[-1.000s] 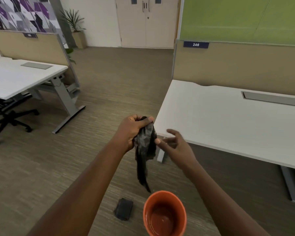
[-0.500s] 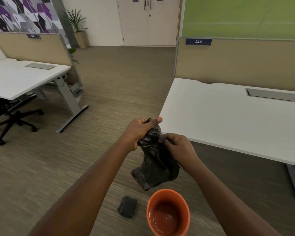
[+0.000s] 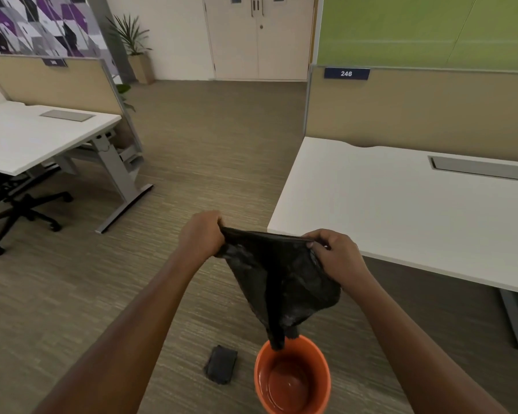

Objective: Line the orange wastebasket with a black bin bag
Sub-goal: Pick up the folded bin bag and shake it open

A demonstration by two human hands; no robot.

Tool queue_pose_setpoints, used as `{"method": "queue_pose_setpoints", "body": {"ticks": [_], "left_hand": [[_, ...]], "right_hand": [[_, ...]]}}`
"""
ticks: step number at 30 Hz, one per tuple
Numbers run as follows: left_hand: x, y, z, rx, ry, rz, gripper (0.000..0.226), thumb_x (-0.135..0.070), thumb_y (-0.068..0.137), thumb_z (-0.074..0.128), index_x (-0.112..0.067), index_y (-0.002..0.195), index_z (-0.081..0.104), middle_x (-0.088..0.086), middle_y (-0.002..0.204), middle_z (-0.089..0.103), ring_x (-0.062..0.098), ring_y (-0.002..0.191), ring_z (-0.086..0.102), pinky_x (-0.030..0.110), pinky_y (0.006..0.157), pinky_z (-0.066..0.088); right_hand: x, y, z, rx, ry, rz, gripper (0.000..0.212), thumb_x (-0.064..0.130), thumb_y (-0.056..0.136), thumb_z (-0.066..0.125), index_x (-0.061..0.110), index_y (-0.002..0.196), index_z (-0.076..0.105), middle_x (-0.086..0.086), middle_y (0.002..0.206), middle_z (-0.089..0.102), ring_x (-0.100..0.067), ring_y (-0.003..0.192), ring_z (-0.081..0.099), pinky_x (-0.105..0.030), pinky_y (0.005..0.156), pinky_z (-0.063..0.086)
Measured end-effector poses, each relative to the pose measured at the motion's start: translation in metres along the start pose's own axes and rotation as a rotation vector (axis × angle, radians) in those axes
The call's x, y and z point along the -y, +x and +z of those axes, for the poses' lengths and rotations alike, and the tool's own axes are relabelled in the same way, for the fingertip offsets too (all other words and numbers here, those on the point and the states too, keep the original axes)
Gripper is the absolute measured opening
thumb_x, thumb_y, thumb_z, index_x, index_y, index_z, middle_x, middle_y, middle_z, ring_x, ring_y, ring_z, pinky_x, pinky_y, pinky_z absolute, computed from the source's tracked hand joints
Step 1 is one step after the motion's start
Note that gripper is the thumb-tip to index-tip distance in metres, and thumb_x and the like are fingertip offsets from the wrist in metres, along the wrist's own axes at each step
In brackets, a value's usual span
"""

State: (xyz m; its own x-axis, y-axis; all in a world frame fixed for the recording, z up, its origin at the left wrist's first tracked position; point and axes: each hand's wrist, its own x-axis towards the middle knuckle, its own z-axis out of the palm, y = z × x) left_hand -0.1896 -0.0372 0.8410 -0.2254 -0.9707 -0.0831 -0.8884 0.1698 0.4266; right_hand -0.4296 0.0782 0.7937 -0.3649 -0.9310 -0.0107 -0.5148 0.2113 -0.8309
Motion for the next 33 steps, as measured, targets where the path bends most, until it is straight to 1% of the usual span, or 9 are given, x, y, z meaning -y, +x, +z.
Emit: {"method": "queue_pose_setpoints", "body": {"ticks": [4, 8, 10, 13, 15, 18, 20, 25, 33], "left_hand": [[0.009, -0.001, 0.002, -0.303, 0.153, -0.043, 0.034, -0.003, 0.089, 0.067, -0.008, 0.121, 0.056, 0.017, 0.122, 0.057, 0.032, 0.107, 0.059, 0.047, 0.089, 0.054], [-0.011, -0.012, 0.014, -0.572, 0.133, 0.155, 0.021, -0.014, 0.093, 0.062, -0.009, 0.111, 0.053, 0.012, 0.109, 0.058, 0.027, 0.097, 0.057, 0.043, 0.083, 0.053], [-0.027, -0.022, 0.032, -0.459, 0.031, 0.27, 0.023, -0.036, 0.094, 0.061, -0.014, 0.095, 0.057, 0.003, 0.091, 0.061, 0.021, 0.081, 0.06, 0.038, 0.071, 0.054], [-0.051, -0.028, 0.053, 0.165, -0.454, -0.003, 0.052, -0.071, 0.085, 0.058, -0.02, 0.093, 0.067, 0.0, 0.083, 0.073, 0.015, 0.074, 0.071, 0.029, 0.06, 0.056], [-0.059, -0.028, 0.066, 0.398, -0.721, -0.136, 0.054, -0.065, 0.087, 0.061, -0.016, 0.106, 0.071, 0.005, 0.096, 0.078, 0.02, 0.086, 0.075, 0.032, 0.065, 0.062], [-0.057, -0.022, 0.082, 0.294, -0.857, -0.183, 0.027, -0.035, 0.096, 0.065, -0.011, 0.105, 0.073, 0.01, 0.1, 0.077, 0.024, 0.092, 0.074, 0.04, 0.081, 0.064], [-0.052, -0.021, 0.091, 0.259, -0.943, -0.203, 0.015, -0.025, 0.096, 0.067, -0.012, 0.099, 0.073, 0.01, 0.095, 0.078, 0.021, 0.085, 0.075, 0.032, 0.066, 0.063], [-0.036, -0.022, 0.097, 0.212, -1.007, -0.26, 0.019, -0.025, 0.091, 0.074, -0.008, 0.089, 0.065, 0.011, 0.086, 0.075, 0.022, 0.069, 0.073, 0.03, 0.052, 0.055], [0.027, -0.021, 0.111, 0.025, -0.747, -0.482, 0.011, -0.021, 0.095, 0.063, -0.012, 0.089, 0.065, 0.014, 0.084, 0.072, 0.024, 0.065, 0.07, 0.031, 0.055, 0.053]], "right_hand": [[-0.007, 0.002, -0.004, -0.003, 0.172, 0.114, 0.014, 0.019, 0.093, 0.064, 0.026, 0.091, 0.076, 0.011, 0.085, 0.076, -0.005, 0.079, 0.069, -0.016, 0.059, 0.047], [-0.005, -0.001, 0.0, 0.026, 0.44, 0.271, 0.019, 0.033, 0.088, 0.075, 0.019, 0.076, 0.07, 0.004, 0.064, 0.072, -0.008, 0.055, 0.064, -0.017, 0.045, 0.046], [0.0, -0.001, 0.006, 0.097, 0.593, 0.344, 0.025, 0.036, 0.091, 0.072, 0.018, 0.073, 0.07, -0.003, 0.07, 0.071, -0.014, 0.06, 0.063, -0.022, 0.046, 0.048], [0.004, -0.001, 0.019, 0.204, 0.661, 0.333, 0.025, 0.037, 0.097, 0.062, 0.021, 0.085, 0.077, -0.007, 0.088, 0.078, -0.022, 0.079, 0.073, -0.03, 0.063, 0.057], [0.003, -0.003, 0.027, 0.256, 0.636, 0.305, 0.023, 0.034, 0.098, 0.061, 0.018, 0.1, 0.077, -0.008, 0.097, 0.08, -0.024, 0.089, 0.077, -0.035, 0.075, 0.06], [-0.004, -0.003, 0.036, 0.229, 0.583, 0.332, 0.017, 0.024, 0.096, 0.065, 0.013, 0.105, 0.074, -0.011, 0.097, 0.079, -0.025, 0.09, 0.078, -0.041, 0.085, 0.062], [-0.01, -0.004, 0.038, 0.166, 0.597, 0.376, 0.012, 0.019, 0.094, 0.068, 0.01, 0.101, 0.072, -0.011, 0.09, 0.079, -0.022, 0.081, 0.078, -0.036, 0.076, 0.063], [-0.025, -0.008, 0.035, -0.009, 0.679, 0.498, 0.01, 0.02, 0.094, 0.068, 0.011, 0.097, 0.071, -0.005, 0.073, 0.076, -0.013, 0.059, 0.073, -0.026, 0.053, 0.055], [-0.052, 0.001, 0.011, -0.308, 1.22, 0.624, 0.013, 0.002, 0.101, 0.051, 0.008, 0.106, 0.061, -0.012, 0.092, 0.069, -0.025, 0.079, 0.067, -0.04, 0.066, 0.057]]}}
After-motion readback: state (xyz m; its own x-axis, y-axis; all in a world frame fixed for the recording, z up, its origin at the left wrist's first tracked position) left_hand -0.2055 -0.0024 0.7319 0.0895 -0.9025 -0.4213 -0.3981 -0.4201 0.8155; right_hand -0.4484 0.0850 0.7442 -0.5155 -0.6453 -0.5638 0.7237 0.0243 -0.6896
